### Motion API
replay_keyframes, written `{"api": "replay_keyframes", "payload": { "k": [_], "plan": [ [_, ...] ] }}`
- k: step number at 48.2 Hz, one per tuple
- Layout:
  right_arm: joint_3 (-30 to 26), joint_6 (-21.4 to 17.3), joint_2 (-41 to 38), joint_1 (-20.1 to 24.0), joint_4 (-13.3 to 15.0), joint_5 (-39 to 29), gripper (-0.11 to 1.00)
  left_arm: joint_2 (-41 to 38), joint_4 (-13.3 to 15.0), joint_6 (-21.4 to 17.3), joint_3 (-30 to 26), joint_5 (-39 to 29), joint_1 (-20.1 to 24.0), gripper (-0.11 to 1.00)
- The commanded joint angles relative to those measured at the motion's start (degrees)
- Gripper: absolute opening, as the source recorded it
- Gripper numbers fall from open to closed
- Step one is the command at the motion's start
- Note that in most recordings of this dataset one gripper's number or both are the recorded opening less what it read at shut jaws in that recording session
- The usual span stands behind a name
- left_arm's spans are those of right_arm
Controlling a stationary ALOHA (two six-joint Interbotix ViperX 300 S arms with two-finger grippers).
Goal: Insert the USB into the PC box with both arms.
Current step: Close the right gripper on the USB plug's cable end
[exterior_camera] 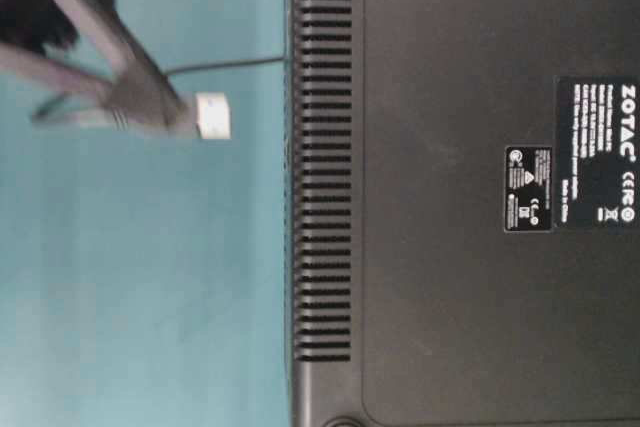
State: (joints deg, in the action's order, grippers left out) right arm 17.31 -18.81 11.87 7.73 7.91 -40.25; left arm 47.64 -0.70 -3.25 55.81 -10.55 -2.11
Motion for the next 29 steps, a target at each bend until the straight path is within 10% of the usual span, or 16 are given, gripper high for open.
{"api": "replay_keyframes", "payload": {
  "k": [1,29],
  "plan": [
    [-1.8,0.5,-0.3,0.3,1.1,2.3,0.10,-0.2,-0.1,0.0,-1.4,0.4,-0.1,0.00],
    [-1.3,0.7,-2.8,0.8,3.6,1.2,0.10,-0.1,-0.1,0.0,-1.4,0.3,-0.1,0.00]
  ]
}}
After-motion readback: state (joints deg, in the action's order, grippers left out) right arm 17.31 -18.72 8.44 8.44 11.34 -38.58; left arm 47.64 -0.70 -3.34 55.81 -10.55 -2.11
